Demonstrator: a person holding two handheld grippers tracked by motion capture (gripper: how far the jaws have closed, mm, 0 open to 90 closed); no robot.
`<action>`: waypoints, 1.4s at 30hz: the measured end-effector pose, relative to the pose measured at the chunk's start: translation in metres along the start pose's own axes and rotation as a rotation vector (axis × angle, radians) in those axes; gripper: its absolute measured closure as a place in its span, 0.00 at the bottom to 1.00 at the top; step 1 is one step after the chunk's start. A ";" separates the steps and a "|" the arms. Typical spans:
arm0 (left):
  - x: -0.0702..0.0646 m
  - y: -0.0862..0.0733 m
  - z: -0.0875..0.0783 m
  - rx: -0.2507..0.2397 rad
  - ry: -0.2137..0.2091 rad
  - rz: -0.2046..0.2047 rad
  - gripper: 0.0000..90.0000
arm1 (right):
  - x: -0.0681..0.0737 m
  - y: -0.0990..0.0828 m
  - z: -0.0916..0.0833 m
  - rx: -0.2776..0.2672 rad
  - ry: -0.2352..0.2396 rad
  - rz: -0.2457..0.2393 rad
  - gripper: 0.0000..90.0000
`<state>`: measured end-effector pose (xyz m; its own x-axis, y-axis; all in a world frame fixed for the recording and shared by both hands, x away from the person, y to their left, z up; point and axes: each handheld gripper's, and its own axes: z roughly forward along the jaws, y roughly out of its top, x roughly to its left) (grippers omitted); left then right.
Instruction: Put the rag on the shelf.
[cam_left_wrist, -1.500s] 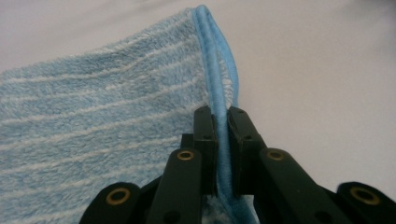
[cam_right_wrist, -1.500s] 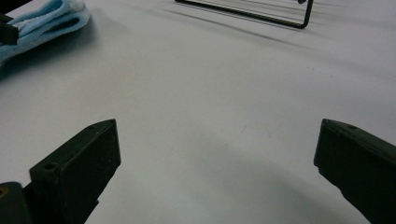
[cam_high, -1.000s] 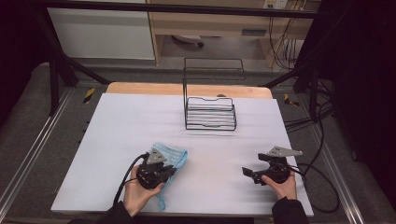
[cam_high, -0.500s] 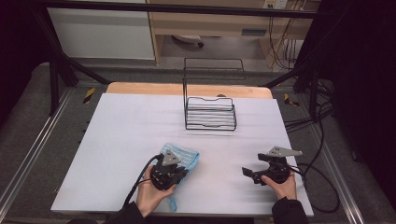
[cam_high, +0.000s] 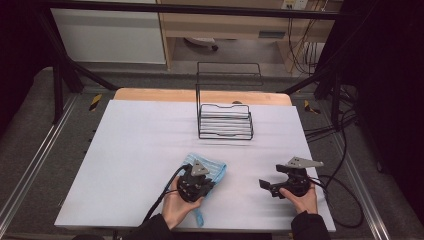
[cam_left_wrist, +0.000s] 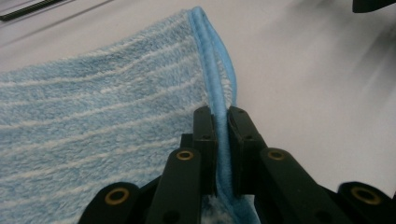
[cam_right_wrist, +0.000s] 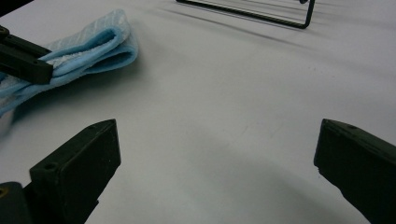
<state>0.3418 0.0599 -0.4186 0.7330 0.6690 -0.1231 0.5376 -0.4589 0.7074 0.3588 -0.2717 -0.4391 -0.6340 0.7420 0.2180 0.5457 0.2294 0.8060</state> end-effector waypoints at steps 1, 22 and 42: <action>-0.001 0.001 0.002 -0.004 0.000 0.001 0.91 | 0.000 0.000 0.000 -0.001 0.001 0.003 0.01; -0.008 0.005 0.016 0.030 -0.090 0.058 0.72 | 0.000 0.000 0.000 0.000 0.001 0.000 0.01; 0.073 -0.012 -0.056 0.003 -0.019 0.054 0.33 | 0.001 -0.001 0.001 0.008 -0.006 0.010 0.02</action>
<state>0.3653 0.1466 -0.3968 0.7687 0.6320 -0.0984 0.4984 -0.4953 0.7116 0.3584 -0.2700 -0.4401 -0.6254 0.7479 0.2226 0.5565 0.2275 0.7991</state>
